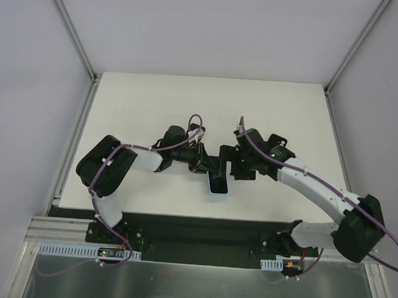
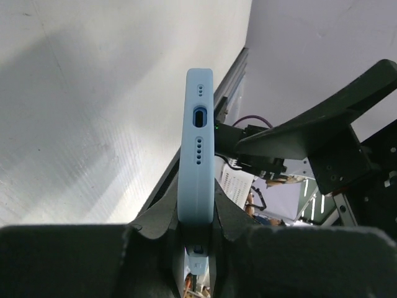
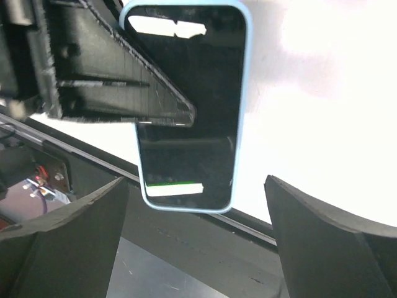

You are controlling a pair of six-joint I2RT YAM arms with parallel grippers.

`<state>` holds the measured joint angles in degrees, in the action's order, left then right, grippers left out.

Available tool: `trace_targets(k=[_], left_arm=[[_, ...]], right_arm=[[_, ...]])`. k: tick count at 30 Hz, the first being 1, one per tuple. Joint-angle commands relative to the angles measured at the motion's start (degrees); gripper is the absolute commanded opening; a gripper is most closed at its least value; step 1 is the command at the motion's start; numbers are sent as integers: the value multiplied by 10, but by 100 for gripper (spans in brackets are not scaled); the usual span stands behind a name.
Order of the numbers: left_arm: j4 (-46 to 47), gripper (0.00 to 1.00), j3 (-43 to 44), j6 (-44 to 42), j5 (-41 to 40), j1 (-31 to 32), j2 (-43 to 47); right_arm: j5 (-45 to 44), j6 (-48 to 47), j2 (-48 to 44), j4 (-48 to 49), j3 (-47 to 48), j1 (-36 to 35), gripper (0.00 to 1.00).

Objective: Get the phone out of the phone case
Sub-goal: Adjust the phone.

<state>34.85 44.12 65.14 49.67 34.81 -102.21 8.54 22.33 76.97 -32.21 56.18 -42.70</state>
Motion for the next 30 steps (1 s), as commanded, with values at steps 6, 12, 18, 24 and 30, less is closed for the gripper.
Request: trace_targets(k=[6,12,18,24,30], left_arm=[[232,0,-23,96,84,-37,48],[236,0,-11,104,86,-38,68],[247,0,-10,115,83,-38,74],[245,0,-11,116,84,-39,74],[246,0,-8,114,85,-38,73]], right_arm=[[-143,44,-197,-79,-44,17,91],[-138,47,-205,-83,-57,10,90],[-142,46,-191,-76,-56,4,89],[-137,42,-196,-66,-53,4,89],[-133,37,-189,-65,-47,1,89]])
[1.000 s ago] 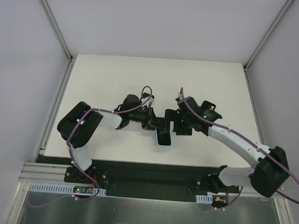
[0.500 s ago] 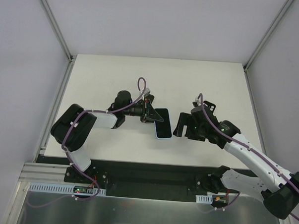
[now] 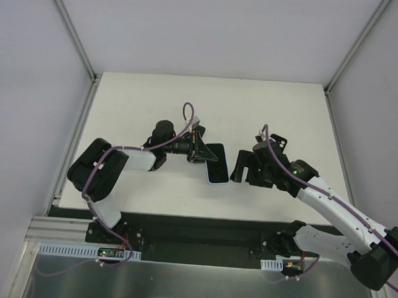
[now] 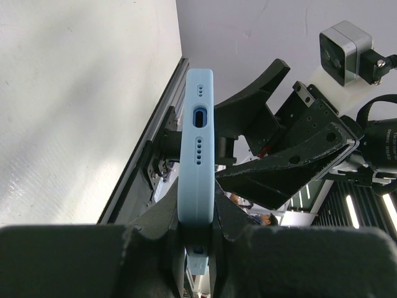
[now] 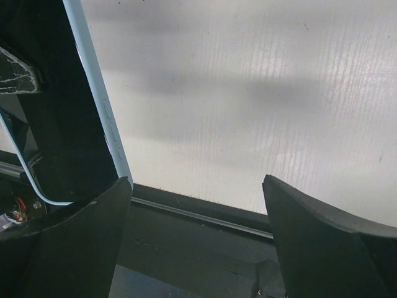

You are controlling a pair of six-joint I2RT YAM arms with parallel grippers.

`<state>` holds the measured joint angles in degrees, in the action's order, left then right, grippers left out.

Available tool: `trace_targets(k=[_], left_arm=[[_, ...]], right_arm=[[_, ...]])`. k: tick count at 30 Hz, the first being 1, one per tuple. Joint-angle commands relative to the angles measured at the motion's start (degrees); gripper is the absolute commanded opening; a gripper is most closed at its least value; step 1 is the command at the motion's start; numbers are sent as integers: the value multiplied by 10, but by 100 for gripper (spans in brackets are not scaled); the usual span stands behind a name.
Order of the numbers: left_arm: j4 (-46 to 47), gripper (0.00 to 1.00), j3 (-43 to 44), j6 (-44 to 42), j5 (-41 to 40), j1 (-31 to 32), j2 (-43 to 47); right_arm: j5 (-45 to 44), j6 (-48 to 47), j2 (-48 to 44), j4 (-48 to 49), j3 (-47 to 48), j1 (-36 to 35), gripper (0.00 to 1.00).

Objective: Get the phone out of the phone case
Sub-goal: Adjust the phone, then remove the phone case from the phone.

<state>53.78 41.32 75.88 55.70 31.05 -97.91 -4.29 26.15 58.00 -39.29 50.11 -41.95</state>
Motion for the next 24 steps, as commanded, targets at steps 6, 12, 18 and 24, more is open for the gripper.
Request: trace_targets(k=[6,12,18,24], left_arm=[[55,0,18,6,24,0,28],[55,0,17,5,24,-1,30],[50,0,17,1,26,0,26],[50,0,21,3,27,0,32]], right_arm=[[-5,-5,-10,13,20,-15,89],[-15,-8,-4,9,32,-25,88],[-30,-9,-14,5,43,-34,88],[-56,-8,15,-27,52,-38,88]])
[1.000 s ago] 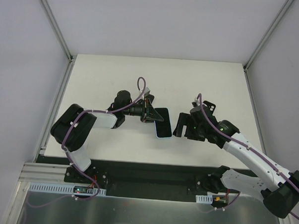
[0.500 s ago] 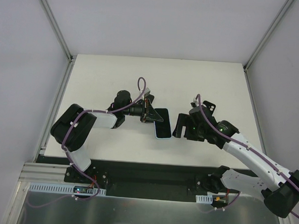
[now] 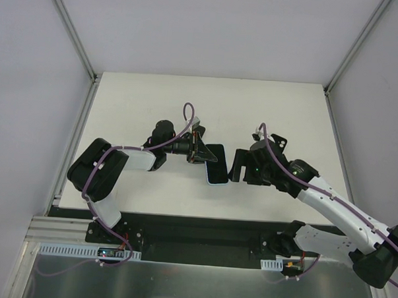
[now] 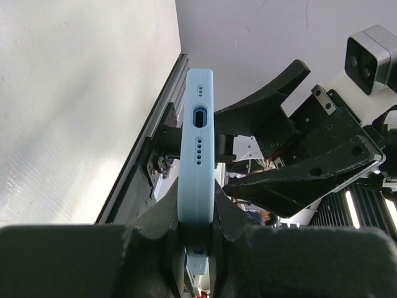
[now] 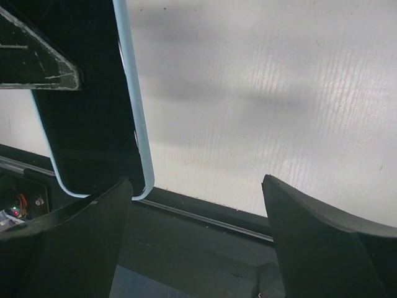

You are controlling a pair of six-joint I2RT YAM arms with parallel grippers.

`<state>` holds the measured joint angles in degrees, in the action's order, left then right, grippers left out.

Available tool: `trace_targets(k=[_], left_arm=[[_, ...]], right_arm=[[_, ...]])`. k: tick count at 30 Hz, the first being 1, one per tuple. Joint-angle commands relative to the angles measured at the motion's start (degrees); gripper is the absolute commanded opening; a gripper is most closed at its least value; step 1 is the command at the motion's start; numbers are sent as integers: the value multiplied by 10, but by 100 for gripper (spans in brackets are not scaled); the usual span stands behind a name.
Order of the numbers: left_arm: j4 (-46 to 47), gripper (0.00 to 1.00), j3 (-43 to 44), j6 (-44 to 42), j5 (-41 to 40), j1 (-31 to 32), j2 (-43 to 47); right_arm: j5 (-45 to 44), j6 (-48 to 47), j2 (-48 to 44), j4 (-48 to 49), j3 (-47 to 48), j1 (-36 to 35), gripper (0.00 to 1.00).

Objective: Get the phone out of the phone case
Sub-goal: Remove the phone case from the phone.

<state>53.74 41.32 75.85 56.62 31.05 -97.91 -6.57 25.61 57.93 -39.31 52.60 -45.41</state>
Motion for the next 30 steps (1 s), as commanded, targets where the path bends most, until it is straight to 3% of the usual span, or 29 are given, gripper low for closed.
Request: trace_targets(k=[1,11,17,23,30], left_arm=[[50,0,23,4,17,0,34],[36,0,31,5,18,0,55],[17,0,31,-11,19,-1,57],[1,0,29,-20,17,-1,51],[-6,0,36,-22,17,-1,54]], right_arm=[[-41,0,22,-34,29,-5,88],[-99,9,90,-69,28,-35,87],[-132,13,40,-75,44,-37,87],[-80,-3,-18,-46,68,-38,87],[-61,-18,21,-45,78,-57,87]])
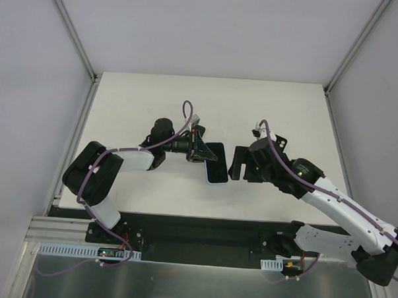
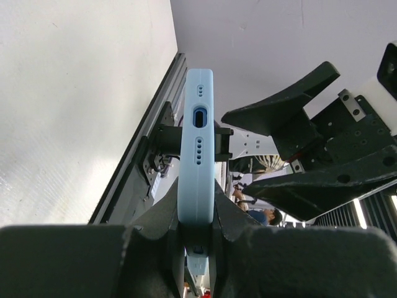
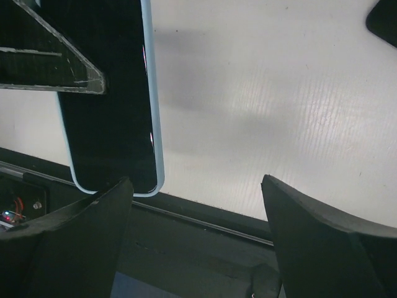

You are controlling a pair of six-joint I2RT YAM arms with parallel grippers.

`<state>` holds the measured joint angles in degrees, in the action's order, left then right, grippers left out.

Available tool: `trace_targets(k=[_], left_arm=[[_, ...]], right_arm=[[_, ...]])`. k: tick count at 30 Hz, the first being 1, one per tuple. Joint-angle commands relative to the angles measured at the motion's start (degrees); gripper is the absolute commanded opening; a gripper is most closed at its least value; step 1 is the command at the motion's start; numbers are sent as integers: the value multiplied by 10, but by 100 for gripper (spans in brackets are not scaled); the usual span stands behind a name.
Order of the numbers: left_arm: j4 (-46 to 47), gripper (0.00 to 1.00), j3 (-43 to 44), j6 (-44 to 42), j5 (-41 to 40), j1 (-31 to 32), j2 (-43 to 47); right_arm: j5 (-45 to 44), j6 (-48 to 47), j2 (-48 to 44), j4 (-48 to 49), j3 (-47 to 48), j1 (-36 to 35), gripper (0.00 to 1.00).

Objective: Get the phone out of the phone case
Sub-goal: Remove the phone case from the phone.

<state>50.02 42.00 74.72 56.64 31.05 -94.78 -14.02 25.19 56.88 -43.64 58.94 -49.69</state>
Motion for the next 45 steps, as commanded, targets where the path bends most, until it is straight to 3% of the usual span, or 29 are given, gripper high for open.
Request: trace_targets(k=[1,15,27,37,45], left_arm=[[31,0,30,-11,18,-1,24],[12,0,41,-19,22,-1,38],[12,0,54,11,38,-3,66],[-6,0,64,46,37,-5,123],[39,0,62,87,36,-10,141]], right_arm=[[12,-14,38,-5,15,-17,87],[-159,28,157,-130,51,-80,87],[-134,25,190,-63,10,-88,88],[-84,31,189,15,-45,-54,88],[-61,16,190,40,-55,-41,87]])
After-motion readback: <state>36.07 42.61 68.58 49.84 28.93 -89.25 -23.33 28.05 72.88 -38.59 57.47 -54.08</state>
